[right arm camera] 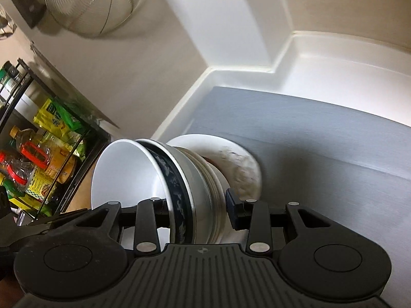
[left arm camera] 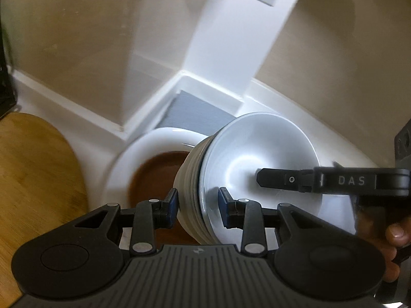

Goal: Organize plates and bowls
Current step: 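Lift the bowl stack with both grippers over the brown plate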

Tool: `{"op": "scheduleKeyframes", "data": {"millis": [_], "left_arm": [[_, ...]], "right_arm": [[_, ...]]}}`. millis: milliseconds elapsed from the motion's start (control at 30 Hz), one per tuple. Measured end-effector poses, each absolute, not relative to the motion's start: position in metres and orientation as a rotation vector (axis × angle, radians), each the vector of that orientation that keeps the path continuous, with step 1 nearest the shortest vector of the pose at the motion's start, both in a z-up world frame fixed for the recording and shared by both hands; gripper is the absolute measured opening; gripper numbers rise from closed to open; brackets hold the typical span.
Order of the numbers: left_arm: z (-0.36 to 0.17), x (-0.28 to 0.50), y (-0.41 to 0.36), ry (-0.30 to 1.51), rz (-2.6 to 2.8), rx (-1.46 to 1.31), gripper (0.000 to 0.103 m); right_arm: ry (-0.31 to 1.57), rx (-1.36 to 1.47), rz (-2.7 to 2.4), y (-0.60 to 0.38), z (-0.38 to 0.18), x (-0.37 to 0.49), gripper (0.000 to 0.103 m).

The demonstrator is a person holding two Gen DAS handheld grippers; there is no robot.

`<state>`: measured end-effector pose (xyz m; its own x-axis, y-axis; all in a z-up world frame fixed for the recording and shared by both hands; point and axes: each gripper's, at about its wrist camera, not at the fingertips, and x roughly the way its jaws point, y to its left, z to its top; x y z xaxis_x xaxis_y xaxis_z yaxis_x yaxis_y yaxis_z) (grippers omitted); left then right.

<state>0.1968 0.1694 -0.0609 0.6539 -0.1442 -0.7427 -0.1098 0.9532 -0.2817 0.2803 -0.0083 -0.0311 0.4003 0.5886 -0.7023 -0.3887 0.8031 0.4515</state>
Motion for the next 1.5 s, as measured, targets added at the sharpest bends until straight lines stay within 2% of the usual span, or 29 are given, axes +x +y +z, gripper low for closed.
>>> {"op": "scheduleKeyframes", "data": {"millis": [433,700,867,967,1100,1200,1300,1367,1400,1500], "left_arm": [[-0.086,0.223,0.192,0.97,-0.02,-0.342,0.037],[-0.092,0.236,0.192,0.979,-0.024,-0.321,0.038],[-0.082,0.223,0.197,0.931,-0.015,-0.299,0.039],[-0.073,0.21,0.21,0.875,-0.012,-0.337,0.046],[-0.063,0.192,0.229,0.787,-0.022,-0.393,0.046],[-0.061,0.185,0.24,0.753,-0.006,-0.416,0.045],[-0.067,0.184,0.253,0.743,0.024,-0.466,0.03],[-0.075,0.187,0.26,0.763,0.059,-0.484,0.025],[-0.08,0.191,0.262,0.78,0.072,-0.478,0.018],[-0.095,0.199,0.262,0.813,0.088,-0.457,0.018]], "right_arm": [[1.08,0.213,0.601,0.029,-0.06,0.299,0.039],[1.076,0.211,0.585,0.032,-0.064,0.299,0.04],[1.069,0.194,0.584,0.035,-0.064,0.299,0.041],[1.061,0.189,0.57,0.031,-0.062,0.298,0.045],[1.035,0.199,0.58,0.023,-0.056,0.29,0.047],[1.007,0.211,0.596,0.018,-0.051,0.287,0.047],[0.999,0.234,0.594,0.011,-0.045,0.287,0.047],[0.973,0.25,0.591,0.003,-0.039,0.285,0.047],[0.955,0.266,0.589,-0.003,-0.036,0.284,0.047],[0.915,0.334,0.594,-0.022,-0.032,0.279,0.05]]}}
